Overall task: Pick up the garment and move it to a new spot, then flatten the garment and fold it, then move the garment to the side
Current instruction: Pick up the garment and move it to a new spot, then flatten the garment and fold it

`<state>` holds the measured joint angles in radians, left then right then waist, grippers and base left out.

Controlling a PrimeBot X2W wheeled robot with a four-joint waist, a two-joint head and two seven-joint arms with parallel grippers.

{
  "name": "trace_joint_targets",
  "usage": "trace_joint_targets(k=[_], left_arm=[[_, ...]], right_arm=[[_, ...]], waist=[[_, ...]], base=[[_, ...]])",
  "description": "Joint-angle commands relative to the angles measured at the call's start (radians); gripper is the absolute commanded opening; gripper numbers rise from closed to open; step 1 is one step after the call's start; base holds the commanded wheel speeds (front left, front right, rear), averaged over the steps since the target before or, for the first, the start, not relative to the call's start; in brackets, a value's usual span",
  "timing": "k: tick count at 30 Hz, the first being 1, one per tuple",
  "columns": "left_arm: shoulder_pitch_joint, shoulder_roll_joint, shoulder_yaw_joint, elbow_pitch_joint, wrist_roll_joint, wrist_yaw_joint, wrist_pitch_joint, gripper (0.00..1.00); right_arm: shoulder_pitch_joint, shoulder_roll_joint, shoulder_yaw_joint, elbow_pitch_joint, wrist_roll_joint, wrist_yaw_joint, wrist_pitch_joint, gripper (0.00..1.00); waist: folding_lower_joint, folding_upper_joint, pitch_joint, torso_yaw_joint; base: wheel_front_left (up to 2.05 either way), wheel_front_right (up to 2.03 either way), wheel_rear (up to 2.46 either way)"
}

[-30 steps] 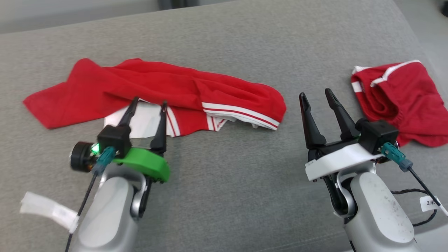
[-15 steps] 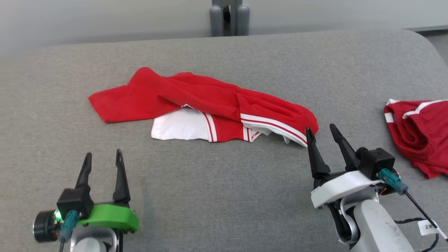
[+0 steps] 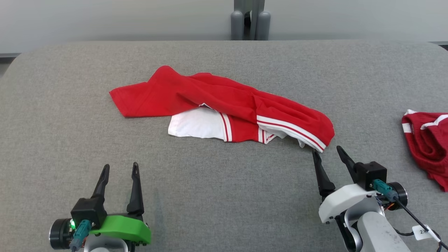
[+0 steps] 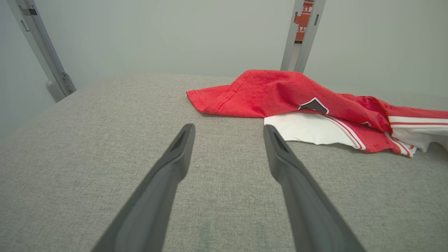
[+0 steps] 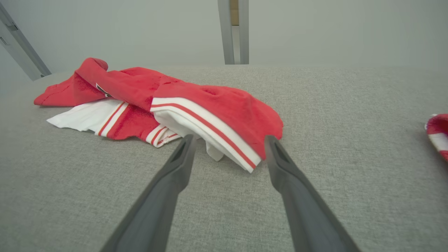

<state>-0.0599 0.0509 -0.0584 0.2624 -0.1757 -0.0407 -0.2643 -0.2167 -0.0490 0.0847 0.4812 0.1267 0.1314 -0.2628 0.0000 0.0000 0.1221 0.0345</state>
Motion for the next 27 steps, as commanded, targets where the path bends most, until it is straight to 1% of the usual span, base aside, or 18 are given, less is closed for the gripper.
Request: trace_joint_targets(k=[1,8,13,16,17,18,19,23,27], left_arm=[[-0.022,0.001,-0.005,-0.002,-0.006,0.0,0.001,1.0],[-0.048,0.001,-0.031,-0.002,-0.023,0.001,0.001,1.0],[-0.061,0.001,-0.04,0.001,-0.031,-0.001,0.001,1.0],[-0.068,0.001,-0.045,0.001,-0.039,0.0,0.001,1.0],[-0.071,0.001,-0.046,-0.001,-0.041,0.001,0.001,1.0],[-0.072,0.001,-0.047,-0.002,-0.041,0.001,0.001,1.0],[-0.073,0.001,-0.049,-0.003,-0.04,0.003,0.001,1.0],[-0.075,0.001,-0.058,-0.006,-0.037,0.006,0.001,1.0],[-0.083,0.001,-0.081,-0.002,-0.045,-0.003,0.001,1.0]], right_arm=[[-0.022,-0.003,-0.011,0.018,-0.02,-0.002,-0.003,1.0],[-0.085,-0.003,-0.088,0.131,-0.113,-0.002,-0.003,1.0],[-0.124,-0.003,-0.114,0.19,-0.172,-0.002,-0.003,1.0],[-0.15,-0.003,-0.124,0.2,-0.189,-0.002,-0.003,1.0],[-0.157,-0.003,-0.121,0.184,-0.182,-0.002,-0.003,0.58],[-0.162,-0.003,-0.119,0.163,-0.169,-0.002,-0.003,0.24],[-0.159,-0.003,-0.113,0.142,-0.167,-0.002,-0.003,0.0],[-0.155,-0.004,-0.127,0.058,-0.16,-0.002,-0.003,0.0],[-0.202,-0.003,-0.144,-0.011,-0.175,-0.002,-0.003,0.0]], waist=[[0.0,0.0,0.019,0.017],[0.0,0.0,0.063,0.061],[0.0,0.0,0.087,0.089],[0.0,0.0,0.098,0.1],[0.0,0.0,0.103,0.103],[0.0,0.0,0.106,0.105],[0.0,0.0,0.109,0.107],[0.0,0.0,0.116,0.109],[0.0,0.0,0.13,0.116]], base=[[0.0,0.0,0.0],[0.0,0.0,0.0],[0.0,0.0,0.0],[0.0,0.0,0.0],[0.0,0.0,0.0],[0.0,0.0,0.0],[0.0,0.0,0.0],[0.0,0.0,0.0],[0.0,0.0,0.0]])
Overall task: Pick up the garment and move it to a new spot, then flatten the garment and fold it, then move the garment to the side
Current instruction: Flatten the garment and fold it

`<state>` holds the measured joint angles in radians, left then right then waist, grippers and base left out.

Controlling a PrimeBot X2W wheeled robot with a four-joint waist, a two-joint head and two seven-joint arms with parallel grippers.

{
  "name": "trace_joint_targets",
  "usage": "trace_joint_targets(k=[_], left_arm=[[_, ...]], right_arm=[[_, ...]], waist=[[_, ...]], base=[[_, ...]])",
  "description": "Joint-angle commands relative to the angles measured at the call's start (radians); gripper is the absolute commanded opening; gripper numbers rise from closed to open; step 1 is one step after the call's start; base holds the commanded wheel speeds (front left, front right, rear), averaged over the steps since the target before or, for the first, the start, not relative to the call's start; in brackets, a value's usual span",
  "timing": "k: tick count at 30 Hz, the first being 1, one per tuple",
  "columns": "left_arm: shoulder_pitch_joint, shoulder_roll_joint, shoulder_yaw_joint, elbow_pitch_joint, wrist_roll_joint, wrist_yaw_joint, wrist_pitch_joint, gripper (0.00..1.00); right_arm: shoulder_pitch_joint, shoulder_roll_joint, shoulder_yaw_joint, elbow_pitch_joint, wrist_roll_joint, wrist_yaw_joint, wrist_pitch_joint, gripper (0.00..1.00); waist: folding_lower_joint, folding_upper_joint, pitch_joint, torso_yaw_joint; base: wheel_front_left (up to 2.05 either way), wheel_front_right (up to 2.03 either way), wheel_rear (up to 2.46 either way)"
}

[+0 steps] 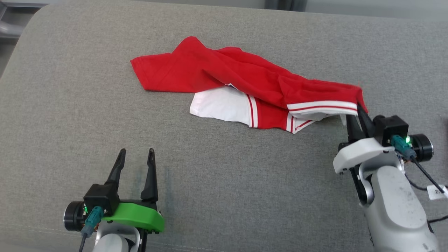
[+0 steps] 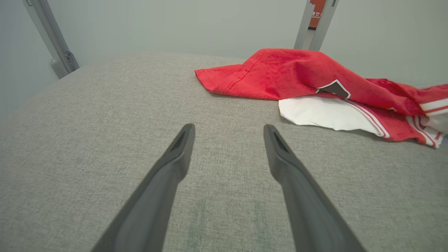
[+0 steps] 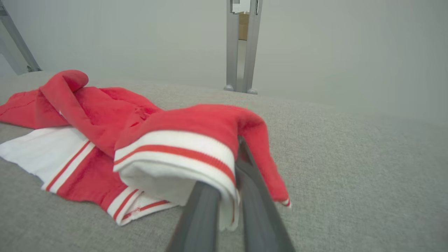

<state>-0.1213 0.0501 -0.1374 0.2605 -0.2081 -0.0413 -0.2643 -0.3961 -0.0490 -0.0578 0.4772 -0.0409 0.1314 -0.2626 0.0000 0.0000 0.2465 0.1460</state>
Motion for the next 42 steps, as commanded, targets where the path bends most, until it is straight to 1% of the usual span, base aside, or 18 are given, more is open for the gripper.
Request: trace_joint_targets(k=[1,5,7,10,13,14,15,18,20,23,26,28,32,35,39,42], left_arm=[[-0.023,0.002,-0.012,0.003,-0.012,-0.006,0.001,1.0],[-0.028,0.002,-0.063,0.025,-0.008,-0.015,0.0,1.0],[-0.035,0.002,-0.089,0.028,-0.016,-0.018,0.001,1.0],[-0.042,0.002,-0.123,0.038,-0.031,-0.016,0.001,1.0],[-0.056,0.002,-0.149,0.042,-0.033,-0.018,0.001,1.0],[-0.055,0.002,-0.153,0.043,-0.035,-0.013,0.001,1.0],[-0.055,0.002,-0.156,0.041,-0.035,-0.012,0.001,1.0],[-0.051,0.002,-0.158,0.047,-0.031,-0.006,0.001,1.0],[-0.047,0.002,-0.152,0.047,-0.04,-0.001,0.001,1.0],[-0.041,0.002,-0.149,0.045,-0.048,0.006,0.001,1.0],[-0.039,0.002,-0.148,0.04,-0.055,0.007,0.0,1.0],[-0.042,0.002,-0.147,0.037,-0.056,0.007,0.0,1.0],[-0.056,0.002,-0.15,0.027,-0.057,0.004,0.001,1.0],[-0.064,0.002,-0.154,0.024,-0.06,0.004,0.001,1.0],[-0.068,0.002,-0.17,0.026,-0.064,-0.001,0.001,1.0],[-0.082,0.002,-0.175,0.029,-0.064,-0.002,0.001,1.0]], right_arm=[[-0.038,-0.005,0.002,-0.009,-0.025,-0.002,-0.003,0.0],[-0.145,-0.047,0.016,0.042,-0.082,-0.002,-0.003,0.0],[-0.215,-0.07,0.022,0.089,-0.108,-0.002,-0.003,0.0],[-0.307,-0.118,0.016,0.193,-0.168,-0.002,0.003,0.0],[-0.392,-0.158,-0.019,0.286,-0.224,-0.002,0.032,0.0],[-0.415,-0.17,-0.049,0.316,-0.247,-0.002,0.05,0.21],[-0.429,-0.176,-0.076,0.339,-0.267,-0.002,0.07,1.0],[-0.464,-0.177,-0.163,0.374,-0.337,-0.002,0.094,1.0],[-0.456,-0.157,-0.216,0.391,-0.372,-0.002,0.094,1.0],[-0.431,-0.118,-0.236,0.408,-0.393,-0.002,0.048,1.0],[-0.402,-0.076,-0.218,0.424,-0.36,-0.002,0.009,1.0],[-0.382,-0.047,-0.171,0.413,-0.324,-0.002,-0.001,1.0],[-0.304,-0.017,-0.025,0.268,-0.186,-0.002,-0.002,1.0],[-0.23,-0.008,0.121,0.175,-0.077,-0.002,-0.002,1.0],[-0.174,-0.005,0.332,0.155,0.062,-0.002,-0.003,1.0],[-0.171,-0.012,0.445,0.18,0.132,-0.002,-0.003,1.0]], waist=[[0.0,0.0,0.009,0.008],[0.0,0.0,0.023,0.037],[0.0,0.0,0.034,0.058],[0.0,0.0,0.051,0.103],[0.0,0.0,0.067,0.144],[0.0,0.0,0.07,0.154],[0.0,0.0,0.072,0.16],[0.0,0.0,0.079,0.17],[0.0,0.0,0.079,0.169],[0.0,0.0,0.074,0.157],[0.0,0.0,0.07,0.134],[0.0,0.0,0.069,0.118],[0.0,0.0,0.075,0.098],[0.0,0.0,0.08,0.094],[0.0,0.0,0.088,0.11],[0.0,0.0,0.094,0.13]], base=[[0.0,0.0,0.0],[0.0,0.0,0.0],[0.0,0.0,0.0],[0.0,0.0,0.0],[0.0,0.0,0.0],[0.0,0.0,0.0],[0.0,0.0,0.0],[0.0,0.0,0.0],[0.0,0.0,0.0],[0.0,0.0,0.0],[0.0,0.0,0.0],[0.0,0.0,0.0],[0.0,0.0,0.0],[0.0,0.0,0.0],[0.0,0.0,0.0],[0.0,0.0,0.0]])
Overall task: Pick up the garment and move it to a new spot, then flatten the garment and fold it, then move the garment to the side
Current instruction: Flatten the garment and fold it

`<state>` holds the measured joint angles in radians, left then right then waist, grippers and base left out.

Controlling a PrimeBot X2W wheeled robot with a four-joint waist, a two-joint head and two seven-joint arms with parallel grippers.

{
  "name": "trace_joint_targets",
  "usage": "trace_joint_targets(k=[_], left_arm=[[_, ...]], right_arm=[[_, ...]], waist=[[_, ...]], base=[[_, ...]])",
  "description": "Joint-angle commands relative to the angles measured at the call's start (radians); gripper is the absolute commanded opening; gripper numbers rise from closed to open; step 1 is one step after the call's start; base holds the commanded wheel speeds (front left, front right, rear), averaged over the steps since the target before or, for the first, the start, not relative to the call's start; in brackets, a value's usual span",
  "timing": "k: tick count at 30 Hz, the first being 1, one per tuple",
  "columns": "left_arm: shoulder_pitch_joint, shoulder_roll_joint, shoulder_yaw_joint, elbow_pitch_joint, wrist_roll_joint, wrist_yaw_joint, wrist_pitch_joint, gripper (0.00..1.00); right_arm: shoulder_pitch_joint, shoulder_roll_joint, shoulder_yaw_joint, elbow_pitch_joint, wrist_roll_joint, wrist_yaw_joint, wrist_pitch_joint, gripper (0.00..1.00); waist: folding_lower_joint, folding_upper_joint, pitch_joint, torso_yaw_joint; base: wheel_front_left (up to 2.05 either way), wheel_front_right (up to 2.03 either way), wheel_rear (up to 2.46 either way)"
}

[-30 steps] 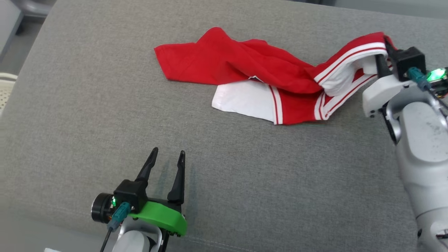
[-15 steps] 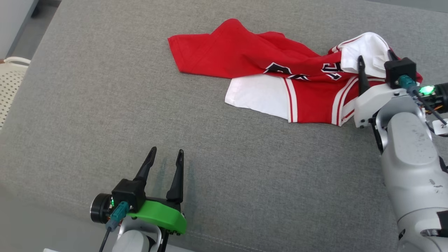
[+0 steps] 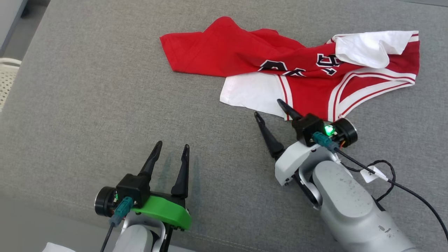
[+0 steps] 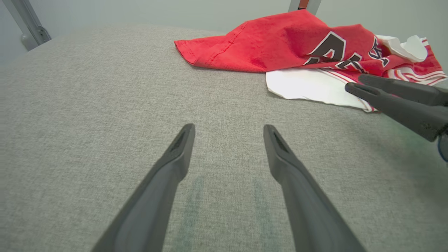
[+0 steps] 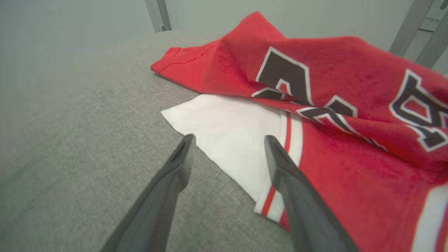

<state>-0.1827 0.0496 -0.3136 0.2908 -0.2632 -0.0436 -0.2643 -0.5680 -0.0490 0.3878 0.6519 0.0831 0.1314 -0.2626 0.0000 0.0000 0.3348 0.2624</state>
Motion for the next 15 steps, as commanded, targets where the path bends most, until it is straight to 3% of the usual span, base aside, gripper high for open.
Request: trace_joint_targets(k=[1,7,14,15], left_arm=[[-0.022,0.002,-0.001,-0.002,-0.01,-0.001,0.001,1.0],[-0.019,0.002,-0.011,0.0,-0.026,0.003,0.001,1.0],[-0.022,0.002,-0.014,-0.001,-0.041,0.006,0.001,1.0],[-0.022,0.002,-0.013,-0.001,-0.042,0.007,0.001,1.0]], right_arm=[[-0.01,-0.021,0.033,0.021,0.021,-0.002,-0.003,1.0],[-0.087,-0.033,0.101,0.128,0.046,-0.002,-0.003,1.0],[-0.144,-0.043,0.059,0.289,-0.001,-0.002,0.034,1.0],[-0.146,-0.04,0.057,0.312,-0.007,-0.002,0.04,0.79]], waist=[[0.0,0.0,0.007,0.02],[0.0,0.0,0.023,0.062],[0.0,0.0,0.035,0.108],[0.0,0.0,0.034,0.112]], base=[[0.0,0.0,0.0],[0.0,0.0,0.0],[0.0,0.0,0.0],[0.0,0.0,0.0]])
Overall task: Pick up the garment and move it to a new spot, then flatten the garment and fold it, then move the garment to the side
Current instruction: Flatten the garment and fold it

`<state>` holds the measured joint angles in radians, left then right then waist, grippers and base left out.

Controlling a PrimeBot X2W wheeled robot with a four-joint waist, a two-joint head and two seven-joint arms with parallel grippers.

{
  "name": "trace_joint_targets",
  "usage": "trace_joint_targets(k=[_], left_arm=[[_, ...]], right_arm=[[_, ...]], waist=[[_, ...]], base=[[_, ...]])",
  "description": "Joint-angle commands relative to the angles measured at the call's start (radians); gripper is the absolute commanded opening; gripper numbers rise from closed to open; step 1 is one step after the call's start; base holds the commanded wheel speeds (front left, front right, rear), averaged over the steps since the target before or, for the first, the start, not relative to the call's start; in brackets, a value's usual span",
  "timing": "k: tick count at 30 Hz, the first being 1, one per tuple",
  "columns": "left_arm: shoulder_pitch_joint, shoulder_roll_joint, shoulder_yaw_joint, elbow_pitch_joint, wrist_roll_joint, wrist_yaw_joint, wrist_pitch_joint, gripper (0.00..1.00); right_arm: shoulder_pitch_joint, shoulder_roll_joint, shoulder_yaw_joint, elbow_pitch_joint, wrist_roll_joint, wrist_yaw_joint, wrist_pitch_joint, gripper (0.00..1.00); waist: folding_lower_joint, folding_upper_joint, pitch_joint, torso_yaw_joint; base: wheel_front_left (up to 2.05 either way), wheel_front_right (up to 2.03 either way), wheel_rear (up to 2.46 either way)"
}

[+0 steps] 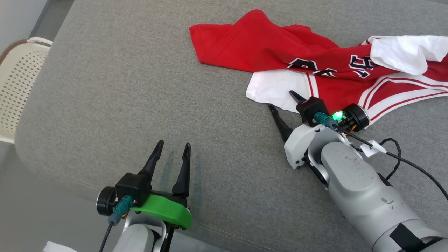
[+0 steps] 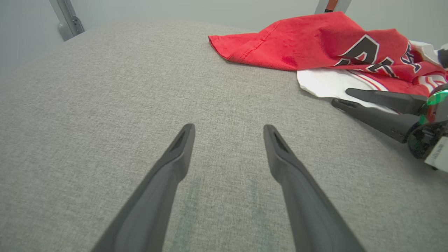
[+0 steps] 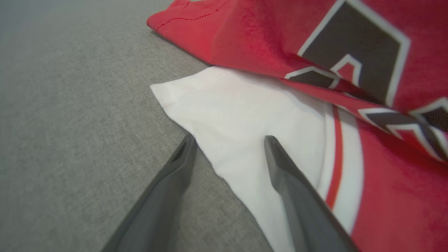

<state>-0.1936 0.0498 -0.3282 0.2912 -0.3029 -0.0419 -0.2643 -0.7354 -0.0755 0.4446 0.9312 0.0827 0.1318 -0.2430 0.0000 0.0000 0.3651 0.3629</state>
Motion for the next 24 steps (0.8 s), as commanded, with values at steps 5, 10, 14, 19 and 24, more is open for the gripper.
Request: trace_joint_targets(k=[5,10,14,19,24], left_arm=[[-0.008,0.002,0.007,0.004,0.0,-0.001,0.001,1.0],[0.014,0.002,0.027,0.009,0.014,-0.012,0.001,1.0],[0.027,0.003,0.045,0.016,0.03,-0.028,0.001,1.0],[0.048,0.003,0.08,0.031,0.055,-0.039,0.001,1.0],[0.07,0.003,0.104,0.043,0.073,-0.045,0.001,1.0]], right_arm=[[0.045,-0.004,-0.031,0.112,-0.004,-0.001,0.02,0.0],[0.107,0.003,-0.089,0.016,0.035,-0.001,-0.017,0.0],[0.221,-0.006,-0.182,-0.183,0.082,-0.002,-0.019,0.0],[0.388,-0.027,-0.279,-0.354,0.097,-0.002,-0.021,0.0],[0.504,-0.037,-0.373,-0.471,0.103,-0.002,-0.021,0.0]], waist=[[0.0,0.0,-0.008,0.011],[0.0,0.0,-0.042,-0.037],[0.0,0.0,-0.08,-0.096],[0.0,0.0,-0.139,-0.18],[0.0,0.0,-0.192,-0.254]], base=[[0.0,0.0,0.0],[0.0,0.0,0.0],[0.0,0.0,0.0],[0.0,0.0,0.0],[0.0,0.0,0.0]])
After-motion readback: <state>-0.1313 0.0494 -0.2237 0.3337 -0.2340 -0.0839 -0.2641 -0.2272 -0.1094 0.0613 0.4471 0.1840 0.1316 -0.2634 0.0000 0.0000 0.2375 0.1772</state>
